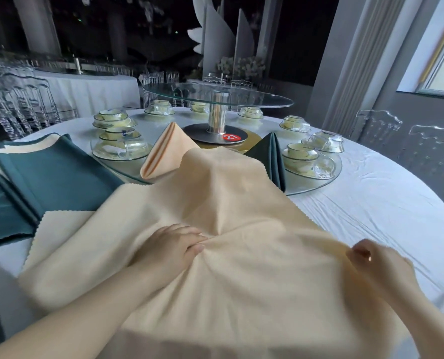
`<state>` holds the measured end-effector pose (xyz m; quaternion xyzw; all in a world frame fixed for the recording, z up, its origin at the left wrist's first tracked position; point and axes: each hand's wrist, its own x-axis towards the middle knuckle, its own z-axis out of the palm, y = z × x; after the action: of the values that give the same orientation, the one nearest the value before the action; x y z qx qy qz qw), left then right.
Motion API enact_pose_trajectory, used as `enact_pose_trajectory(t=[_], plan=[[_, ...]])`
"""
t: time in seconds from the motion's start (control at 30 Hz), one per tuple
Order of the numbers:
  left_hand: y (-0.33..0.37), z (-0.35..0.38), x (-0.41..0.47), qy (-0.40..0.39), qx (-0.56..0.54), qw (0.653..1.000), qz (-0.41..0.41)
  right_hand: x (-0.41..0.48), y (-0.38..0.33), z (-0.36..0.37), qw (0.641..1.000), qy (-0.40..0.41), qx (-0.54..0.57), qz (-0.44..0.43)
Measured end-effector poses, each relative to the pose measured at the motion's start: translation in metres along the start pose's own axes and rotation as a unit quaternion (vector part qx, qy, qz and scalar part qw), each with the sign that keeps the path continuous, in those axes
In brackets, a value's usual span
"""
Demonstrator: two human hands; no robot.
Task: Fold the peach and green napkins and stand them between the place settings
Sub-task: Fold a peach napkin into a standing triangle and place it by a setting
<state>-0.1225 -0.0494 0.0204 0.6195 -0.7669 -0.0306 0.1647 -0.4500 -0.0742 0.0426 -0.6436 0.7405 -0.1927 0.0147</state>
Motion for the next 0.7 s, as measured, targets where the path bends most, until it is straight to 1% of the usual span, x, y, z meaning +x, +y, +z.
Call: enact_pose_trajectory(t=[0.1,0.23,0.33,0.4,0.47,0.5,0.53,0.57,0.6,0.63,0.67,0.7], plan=[[0.003,-0.007,0.013,0.029,0.001,1.000,-0.007,0.022,-0.010,-0.008,0.997,0.076,0.004,-0.021],[0.006,-0.011,0.038,0.074,0.017,0.997,-0.030,0.061,-0.020,-0.006,0.993,0.101,-0.053,-0.015],[0.003,-0.001,0.052,0.054,0.056,0.997,-0.030,0.078,-0.023,0.007,0.993,0.088,-0.082,-0.009],[-0.001,0.008,0.053,0.035,0.064,0.997,-0.030,0.080,-0.022,0.017,0.994,0.056,-0.097,-0.013],[-0.006,0.016,0.052,0.034,0.040,0.998,-0.040,0.075,-0.022,0.024,0.994,0.019,-0.106,-0.022],[-0.007,0.018,0.051,0.042,0.019,0.998,-0.050,0.070,-0.024,0.026,0.995,0.013,-0.094,-0.030],[-0.008,0.019,0.050,0.061,0.006,0.997,-0.051,0.063,-0.026,0.026,0.997,0.020,-0.066,-0.047],[-0.008,0.020,0.050,0.106,0.001,0.994,-0.033,0.052,-0.029,0.026,0.996,0.040,-0.021,-0.076],[-0.006,0.020,0.050,0.150,0.008,0.989,-0.009,0.039,-0.032,0.025,0.990,0.064,0.035,-0.118],[-0.005,0.019,0.050,0.184,0.018,0.983,0.015,0.021,-0.036,0.025,0.977,0.080,0.096,-0.172],[-0.003,0.015,0.048,0.183,0.022,0.983,0.023,0.000,-0.040,0.024,0.956,0.082,0.152,-0.235],[0.000,0.012,0.045,0.155,0.011,0.988,0.016,-0.023,-0.045,0.023,0.933,0.068,0.190,-0.298]])
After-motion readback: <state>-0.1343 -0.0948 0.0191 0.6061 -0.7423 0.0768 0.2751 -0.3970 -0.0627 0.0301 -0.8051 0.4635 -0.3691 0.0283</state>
